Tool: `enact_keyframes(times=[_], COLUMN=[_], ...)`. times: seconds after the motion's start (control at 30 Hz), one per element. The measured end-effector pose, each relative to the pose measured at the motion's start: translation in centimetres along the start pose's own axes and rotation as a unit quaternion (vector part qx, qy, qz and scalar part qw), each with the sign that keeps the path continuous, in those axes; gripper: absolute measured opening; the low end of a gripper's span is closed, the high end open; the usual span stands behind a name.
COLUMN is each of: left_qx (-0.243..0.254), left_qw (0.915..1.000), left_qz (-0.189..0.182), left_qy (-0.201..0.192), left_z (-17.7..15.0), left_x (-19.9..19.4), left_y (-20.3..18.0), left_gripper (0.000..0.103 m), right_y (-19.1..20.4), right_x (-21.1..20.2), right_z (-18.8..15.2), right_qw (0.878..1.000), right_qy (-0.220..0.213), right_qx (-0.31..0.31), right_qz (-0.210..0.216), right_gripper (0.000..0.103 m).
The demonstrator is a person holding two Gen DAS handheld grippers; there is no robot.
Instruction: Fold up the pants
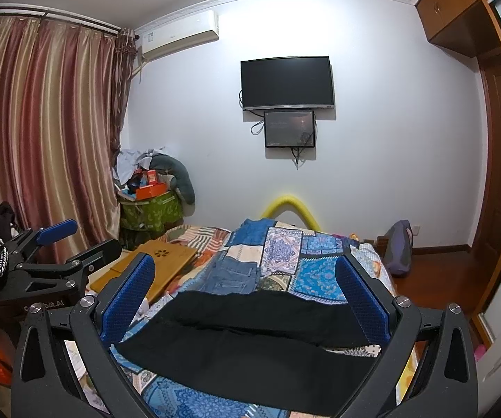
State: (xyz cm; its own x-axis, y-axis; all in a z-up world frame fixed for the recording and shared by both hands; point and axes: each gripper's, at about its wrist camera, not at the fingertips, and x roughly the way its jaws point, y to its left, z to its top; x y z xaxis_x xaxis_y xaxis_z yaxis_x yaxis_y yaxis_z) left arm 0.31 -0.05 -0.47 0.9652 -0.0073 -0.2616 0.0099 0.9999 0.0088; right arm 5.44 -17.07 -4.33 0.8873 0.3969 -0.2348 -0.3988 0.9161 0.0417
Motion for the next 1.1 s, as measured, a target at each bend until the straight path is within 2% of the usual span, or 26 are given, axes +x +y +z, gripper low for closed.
enact_keyframes(times=[1.1], left_qx=[-0.007], left_qw=[0.9999], left_qz=[-0.01], left_qy=[-0.002], left_z=[0.1], left_x=[-0.19], left_y=[0.31], left_gripper=[0.103], right_y=[-0.05], right_x=[-0.11], right_z=[0.09], right_qw=[1.0], right_qy=[-0.004], right_qx=[0.001], right_qz=[-0.003], right_gripper=[0.103])
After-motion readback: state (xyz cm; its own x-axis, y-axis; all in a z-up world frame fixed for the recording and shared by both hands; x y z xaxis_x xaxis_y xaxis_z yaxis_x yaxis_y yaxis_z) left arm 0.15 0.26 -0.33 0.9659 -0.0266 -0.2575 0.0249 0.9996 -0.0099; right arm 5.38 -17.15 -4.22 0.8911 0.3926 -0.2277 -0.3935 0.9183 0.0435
